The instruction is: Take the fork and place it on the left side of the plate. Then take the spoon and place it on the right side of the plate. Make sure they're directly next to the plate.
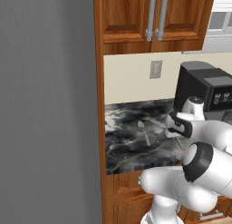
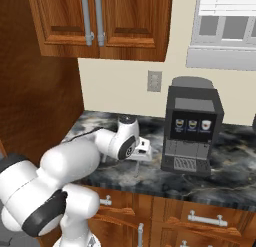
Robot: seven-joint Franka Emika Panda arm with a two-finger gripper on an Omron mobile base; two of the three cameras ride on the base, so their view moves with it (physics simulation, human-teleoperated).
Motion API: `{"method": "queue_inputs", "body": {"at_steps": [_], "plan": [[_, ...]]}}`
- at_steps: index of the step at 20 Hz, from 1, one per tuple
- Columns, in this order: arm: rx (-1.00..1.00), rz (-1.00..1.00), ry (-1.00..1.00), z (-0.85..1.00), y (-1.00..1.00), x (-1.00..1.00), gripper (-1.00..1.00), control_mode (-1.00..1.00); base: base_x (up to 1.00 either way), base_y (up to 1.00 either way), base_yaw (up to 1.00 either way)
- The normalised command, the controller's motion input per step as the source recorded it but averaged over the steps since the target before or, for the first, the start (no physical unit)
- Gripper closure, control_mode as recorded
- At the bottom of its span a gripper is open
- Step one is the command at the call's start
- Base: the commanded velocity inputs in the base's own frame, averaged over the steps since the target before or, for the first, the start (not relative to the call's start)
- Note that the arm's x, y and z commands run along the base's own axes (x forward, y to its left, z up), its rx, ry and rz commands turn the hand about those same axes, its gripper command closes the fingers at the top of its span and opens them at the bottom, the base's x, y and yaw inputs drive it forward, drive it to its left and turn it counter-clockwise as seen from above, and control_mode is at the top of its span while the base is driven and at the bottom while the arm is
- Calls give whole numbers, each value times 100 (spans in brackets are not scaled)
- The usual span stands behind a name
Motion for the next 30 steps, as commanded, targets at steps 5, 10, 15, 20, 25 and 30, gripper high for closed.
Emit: {"method": "queue_inputs", "body": {"at_steps": [5, 10, 15, 20, 25, 30], "plan": [[0, 0, 2, -48, 0, 29, -100, -100, 0, 0, 0], [0, 0, 0, -26, -6, 5, -100, -100, 0, 0, 0], [0, 0, 0, -5, -10, 0, -100, -100, 0, 0, 0], [0, 0, 0, -7, 0, 6, -100, -100, 0, 0, 0], [0, 0, 0, -9, 0, 28, -100, -100, 0, 0, 0], [0, 0, 0, -3, -4, 25, -100, -100, 0, 0, 0]]}}
